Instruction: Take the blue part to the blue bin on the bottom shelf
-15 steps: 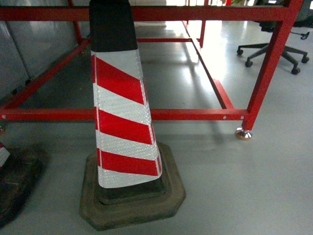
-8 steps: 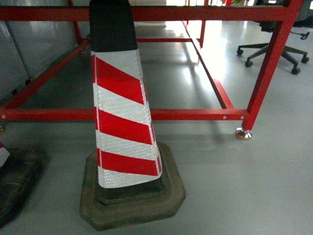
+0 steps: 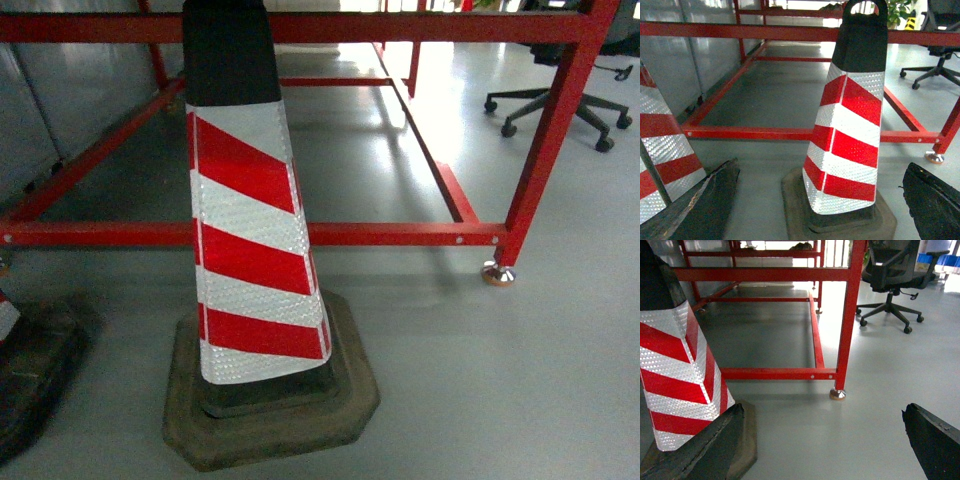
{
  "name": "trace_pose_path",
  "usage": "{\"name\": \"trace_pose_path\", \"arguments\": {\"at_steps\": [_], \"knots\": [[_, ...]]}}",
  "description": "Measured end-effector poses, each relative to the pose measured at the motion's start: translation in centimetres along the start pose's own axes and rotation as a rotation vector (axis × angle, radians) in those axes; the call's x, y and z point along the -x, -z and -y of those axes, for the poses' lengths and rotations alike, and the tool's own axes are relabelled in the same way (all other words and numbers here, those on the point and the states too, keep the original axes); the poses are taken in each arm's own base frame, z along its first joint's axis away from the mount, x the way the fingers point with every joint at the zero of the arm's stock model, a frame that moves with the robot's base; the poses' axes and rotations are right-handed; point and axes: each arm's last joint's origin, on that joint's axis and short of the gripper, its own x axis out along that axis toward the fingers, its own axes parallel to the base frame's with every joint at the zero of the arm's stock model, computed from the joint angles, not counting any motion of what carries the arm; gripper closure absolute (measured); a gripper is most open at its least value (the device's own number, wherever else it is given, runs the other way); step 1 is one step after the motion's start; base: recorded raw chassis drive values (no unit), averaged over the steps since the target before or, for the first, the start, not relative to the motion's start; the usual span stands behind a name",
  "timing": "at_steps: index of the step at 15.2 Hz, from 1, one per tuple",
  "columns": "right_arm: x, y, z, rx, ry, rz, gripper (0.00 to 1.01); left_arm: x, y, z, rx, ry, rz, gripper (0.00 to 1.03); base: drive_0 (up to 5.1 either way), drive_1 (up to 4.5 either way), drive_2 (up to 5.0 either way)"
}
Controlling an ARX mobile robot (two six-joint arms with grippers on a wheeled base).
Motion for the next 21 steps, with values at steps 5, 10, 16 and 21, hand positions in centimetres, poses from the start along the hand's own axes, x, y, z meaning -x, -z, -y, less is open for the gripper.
{"name": "trace_pose_path", "arguments": {"at_steps": [5, 10, 16, 21], "knots": [[0.0, 0.0, 0.0, 0.0, 0.0, 0.0, 0.03, 0.0, 0.0, 0.0, 0.0, 0.0, 0.0, 0.05, 0.0, 0.0, 0.0], [0.0, 0.01, 0.0, 0.0, 0.001, -0.001, 0.03, 0.0, 0.04, 0.0, 0.0, -0.001, -0.004, 0.05, 0.0, 0.0, 0.0], [0.0, -0.01, 0.0, -0.001, 0.0, 0.001, 0.03, 0.0, 0.01, 0.0, -0.007, -0.001, -0.002, 0.05, 0.0, 0.0, 0.0], [0.0, 0.0, 0.0, -0.001, 0.0, 0.0, 0.03, 0.0, 0.01, 0.0, -0.007, 0.0, -0.002, 0.05, 0.0, 0.0, 0.0]]}}
